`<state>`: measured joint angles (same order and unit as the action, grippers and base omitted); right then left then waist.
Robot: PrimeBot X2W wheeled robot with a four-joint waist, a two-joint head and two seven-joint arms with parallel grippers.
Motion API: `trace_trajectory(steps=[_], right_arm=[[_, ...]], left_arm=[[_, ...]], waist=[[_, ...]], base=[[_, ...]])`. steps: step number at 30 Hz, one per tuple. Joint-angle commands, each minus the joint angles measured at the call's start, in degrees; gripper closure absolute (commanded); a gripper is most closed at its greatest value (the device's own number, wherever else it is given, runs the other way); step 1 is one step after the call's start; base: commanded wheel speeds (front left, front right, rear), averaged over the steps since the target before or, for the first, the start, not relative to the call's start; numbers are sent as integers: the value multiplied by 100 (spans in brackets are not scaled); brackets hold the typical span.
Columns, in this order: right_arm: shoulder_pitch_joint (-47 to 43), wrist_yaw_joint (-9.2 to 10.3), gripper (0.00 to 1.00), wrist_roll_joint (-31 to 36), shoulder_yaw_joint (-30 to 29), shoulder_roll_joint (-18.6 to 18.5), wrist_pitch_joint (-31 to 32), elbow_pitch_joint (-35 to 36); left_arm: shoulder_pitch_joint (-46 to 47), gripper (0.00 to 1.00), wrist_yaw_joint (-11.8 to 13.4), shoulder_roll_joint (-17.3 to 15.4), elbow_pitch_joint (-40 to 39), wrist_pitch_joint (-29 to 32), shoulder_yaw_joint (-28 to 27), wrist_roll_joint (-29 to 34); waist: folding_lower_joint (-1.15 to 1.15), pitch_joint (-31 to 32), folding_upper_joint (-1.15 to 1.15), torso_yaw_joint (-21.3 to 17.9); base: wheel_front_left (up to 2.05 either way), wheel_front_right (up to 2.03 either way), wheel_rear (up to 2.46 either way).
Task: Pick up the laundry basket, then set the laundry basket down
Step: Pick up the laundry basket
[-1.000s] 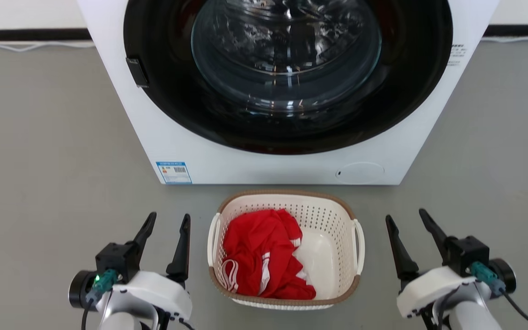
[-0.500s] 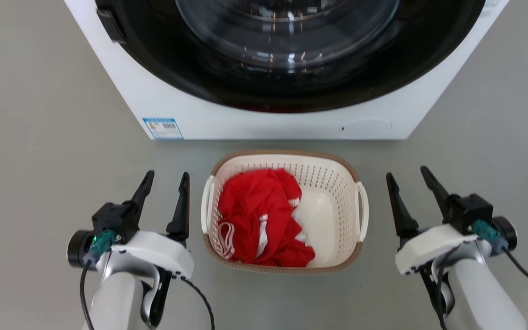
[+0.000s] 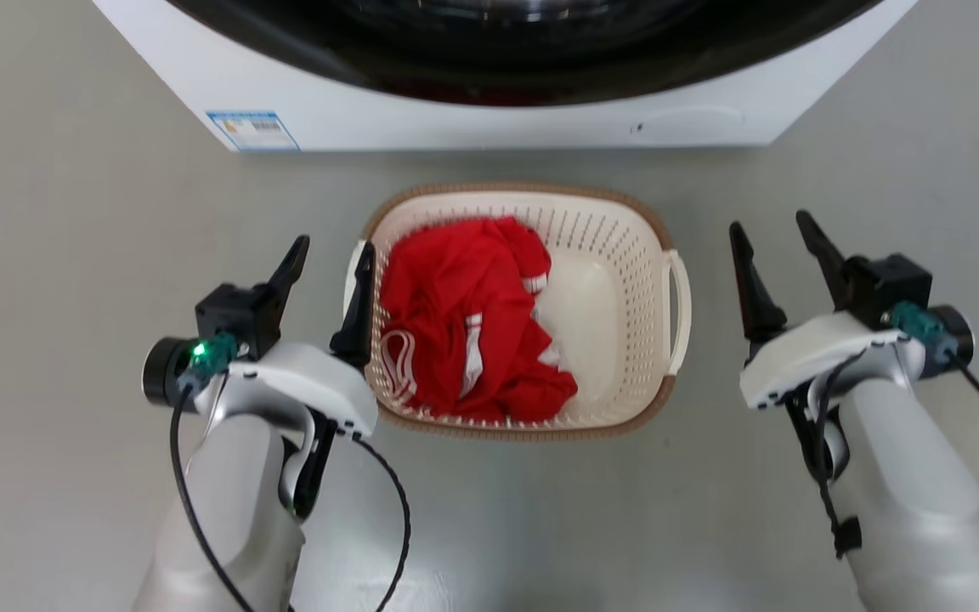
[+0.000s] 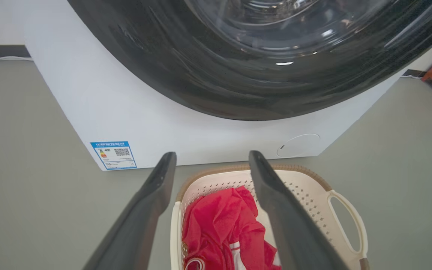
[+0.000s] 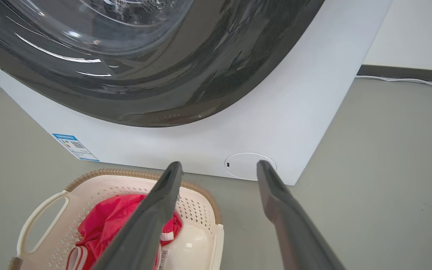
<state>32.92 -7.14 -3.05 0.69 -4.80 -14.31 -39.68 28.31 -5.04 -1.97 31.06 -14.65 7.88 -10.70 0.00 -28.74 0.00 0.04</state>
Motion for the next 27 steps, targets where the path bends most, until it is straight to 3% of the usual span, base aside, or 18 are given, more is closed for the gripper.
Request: trace_trajectory(steps=[1,15,27], right_arm=[[59,-35,0,-24,109,36,-69,64],[1175,-35,0,-212,162,126,-69,-1219],[1624,-35,0,-398,384,174,-69,-1697]], left_arm=[[125,0,60,-90,-73,-35,-124,-49],[1304,0,144,-90,1095,-35,71,27],[1777,0,290,-90,1574,-35,69,98]], waist=[[0,-241,0,-15],[0,-1433,0,-64],[0,-1864,0,-30]], base=[[0,0,0],[0,0,0],[0,0,0]])
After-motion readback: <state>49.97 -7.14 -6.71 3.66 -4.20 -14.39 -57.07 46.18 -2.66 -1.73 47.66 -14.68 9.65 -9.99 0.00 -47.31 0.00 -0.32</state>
